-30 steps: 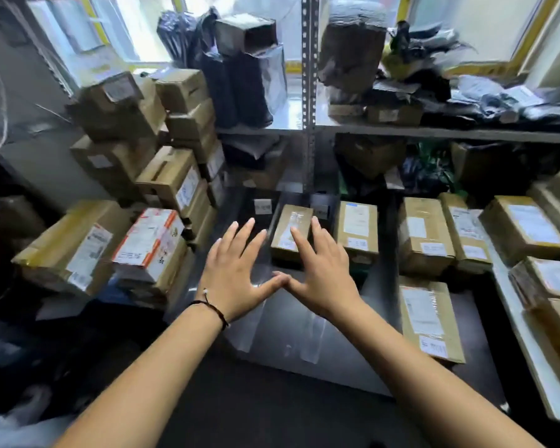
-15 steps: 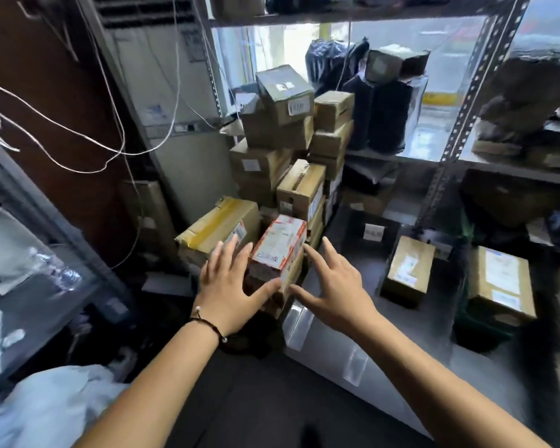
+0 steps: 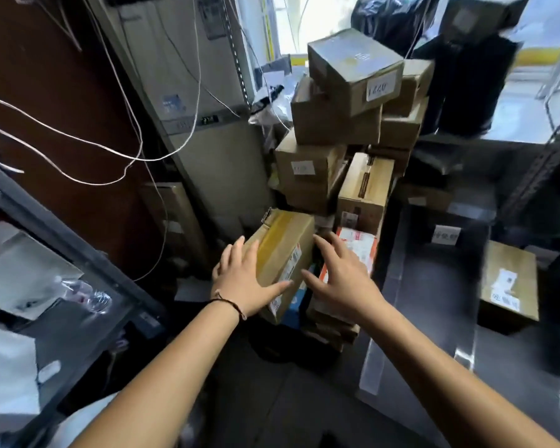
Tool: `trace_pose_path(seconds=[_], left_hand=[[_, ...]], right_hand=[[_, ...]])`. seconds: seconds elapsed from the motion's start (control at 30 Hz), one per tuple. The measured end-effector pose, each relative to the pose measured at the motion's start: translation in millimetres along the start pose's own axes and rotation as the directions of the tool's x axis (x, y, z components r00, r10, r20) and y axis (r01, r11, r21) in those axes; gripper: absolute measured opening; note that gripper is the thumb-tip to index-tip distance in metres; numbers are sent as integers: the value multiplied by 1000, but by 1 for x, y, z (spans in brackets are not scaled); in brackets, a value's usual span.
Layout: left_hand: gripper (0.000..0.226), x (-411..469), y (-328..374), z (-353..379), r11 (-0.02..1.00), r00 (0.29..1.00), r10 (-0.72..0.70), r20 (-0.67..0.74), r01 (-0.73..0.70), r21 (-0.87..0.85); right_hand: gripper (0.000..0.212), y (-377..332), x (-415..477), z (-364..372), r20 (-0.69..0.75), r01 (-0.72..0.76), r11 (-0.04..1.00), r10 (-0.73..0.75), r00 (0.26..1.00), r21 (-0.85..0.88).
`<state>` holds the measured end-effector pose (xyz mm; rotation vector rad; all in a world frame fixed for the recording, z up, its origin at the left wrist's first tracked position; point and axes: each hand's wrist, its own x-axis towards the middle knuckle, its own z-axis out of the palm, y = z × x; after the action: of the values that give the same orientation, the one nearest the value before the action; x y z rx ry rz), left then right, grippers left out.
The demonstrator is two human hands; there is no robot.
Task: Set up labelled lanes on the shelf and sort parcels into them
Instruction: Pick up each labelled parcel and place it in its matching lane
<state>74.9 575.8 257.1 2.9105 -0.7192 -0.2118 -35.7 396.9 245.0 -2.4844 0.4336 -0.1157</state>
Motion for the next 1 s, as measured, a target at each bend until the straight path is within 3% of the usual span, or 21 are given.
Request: trace_pose_path(seconds=[0.17, 0.37, 0.47, 0.53, 0.6, 0.73, 0.87, 1.0], left_hand=[[129, 34, -17, 8, 998, 968, -60, 243, 62, 0], [124, 65, -30, 5, 999, 946, -20, 325, 9, 36], [117, 82, -47, -2, 998, 939, -14, 344, 35, -55], [112, 93, -67, -9, 971, 937, -4, 351, 87, -221], [102, 102, -88, -14, 872, 933, 20, 359, 160, -463], [100, 107, -120, -25, 539, 935, 90, 343, 244, -806], [88, 103, -137, -38, 342, 943, 195, 271, 194, -920], [82, 105, -151, -37, 166, 945, 248, 215, 177, -970]], right_hand=[[75, -12, 21, 9, -18, -73, 996, 74, 997, 54], [70, -22, 27, 11, -18, -159, 985, 160, 987, 75], [66, -33, 29, 10, -41, -191, 978, 195, 980, 87], [64, -40, 32, 12, -56, -219, 970, 225, 973, 104], [64, -46, 35, 14, -64, -254, 958, 264, 962, 134], [66, -63, 41, 23, -52, -291, 941, 304, 951, 174], [75, -76, 43, 33, -34, -321, 900, 346, 938, 296], [92, -88, 44, 36, 70, -356, 675, 412, 909, 646]])
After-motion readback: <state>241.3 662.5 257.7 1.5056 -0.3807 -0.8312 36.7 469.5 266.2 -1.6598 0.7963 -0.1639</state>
